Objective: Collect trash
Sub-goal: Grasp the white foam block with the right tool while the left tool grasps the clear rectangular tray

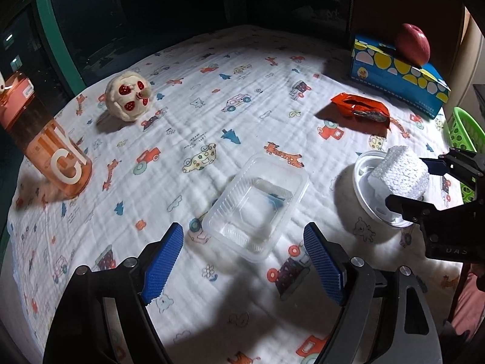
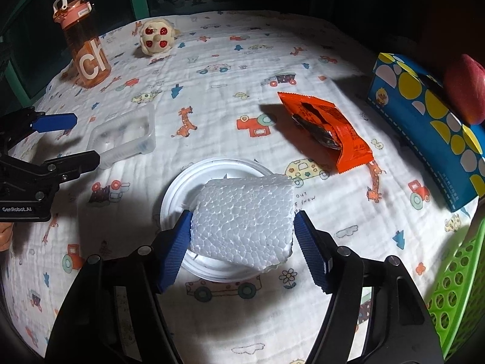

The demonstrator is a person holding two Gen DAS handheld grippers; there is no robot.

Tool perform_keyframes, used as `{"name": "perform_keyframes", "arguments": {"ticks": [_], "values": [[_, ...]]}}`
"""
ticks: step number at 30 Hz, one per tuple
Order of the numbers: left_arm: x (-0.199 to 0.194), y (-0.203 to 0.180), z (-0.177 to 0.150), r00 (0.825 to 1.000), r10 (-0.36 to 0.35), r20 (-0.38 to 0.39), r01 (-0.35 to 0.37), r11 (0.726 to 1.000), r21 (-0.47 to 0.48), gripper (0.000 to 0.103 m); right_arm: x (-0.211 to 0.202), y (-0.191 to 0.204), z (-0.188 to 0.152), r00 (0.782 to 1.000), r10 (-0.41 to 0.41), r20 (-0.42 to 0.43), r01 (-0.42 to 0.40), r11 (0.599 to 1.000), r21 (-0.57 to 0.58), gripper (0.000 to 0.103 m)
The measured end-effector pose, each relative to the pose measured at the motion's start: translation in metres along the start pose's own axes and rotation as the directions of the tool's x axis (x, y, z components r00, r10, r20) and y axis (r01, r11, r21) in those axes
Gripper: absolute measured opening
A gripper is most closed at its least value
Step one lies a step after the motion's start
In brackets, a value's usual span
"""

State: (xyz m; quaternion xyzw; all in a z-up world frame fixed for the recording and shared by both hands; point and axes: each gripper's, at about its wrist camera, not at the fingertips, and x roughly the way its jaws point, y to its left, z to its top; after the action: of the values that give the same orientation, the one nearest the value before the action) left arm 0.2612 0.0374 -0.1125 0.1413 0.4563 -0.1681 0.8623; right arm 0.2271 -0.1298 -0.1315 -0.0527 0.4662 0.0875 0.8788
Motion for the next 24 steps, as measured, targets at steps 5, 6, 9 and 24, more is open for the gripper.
{"name": "perform_keyframes", "arguments": {"ticks": [5, 6, 9, 24], "values": [[0.015, 0.0, 0.007, 0.999, -0.027, -0.02, 0.027, 0.999, 0.017, 0.079, -0.006, -0.004, 0.0, 1.0, 0.011, 0.015, -0.012, 1.0, 0.014, 0.066], [0.018, -0.001, 0.009, 0.999, -0.033, -0.023, 0.034, 0.999, 0.029, 0.079, -0.009, -0.006, 0.0, 1.0, 0.016, 0.021, -0.017, 1.0, 0.023, 0.066], [0.025, -0.003, 0.013, 0.999, -0.039, -0.029, 0.041, 0.997, 0.064, 0.083, -0.017, -0.016, 0.0, 0.999, 0.039, 0.032, -0.04, 0.998, 0.053, 0.066], [0.053, -0.003, 0.023, 0.992, -0.103, -0.068, 0.108, 0.991, 0.077, 0.078, -0.059, -0.058, -0.014, 0.996, 0.045, 0.081, -0.054, 0.993, 0.107, 0.066]]}}
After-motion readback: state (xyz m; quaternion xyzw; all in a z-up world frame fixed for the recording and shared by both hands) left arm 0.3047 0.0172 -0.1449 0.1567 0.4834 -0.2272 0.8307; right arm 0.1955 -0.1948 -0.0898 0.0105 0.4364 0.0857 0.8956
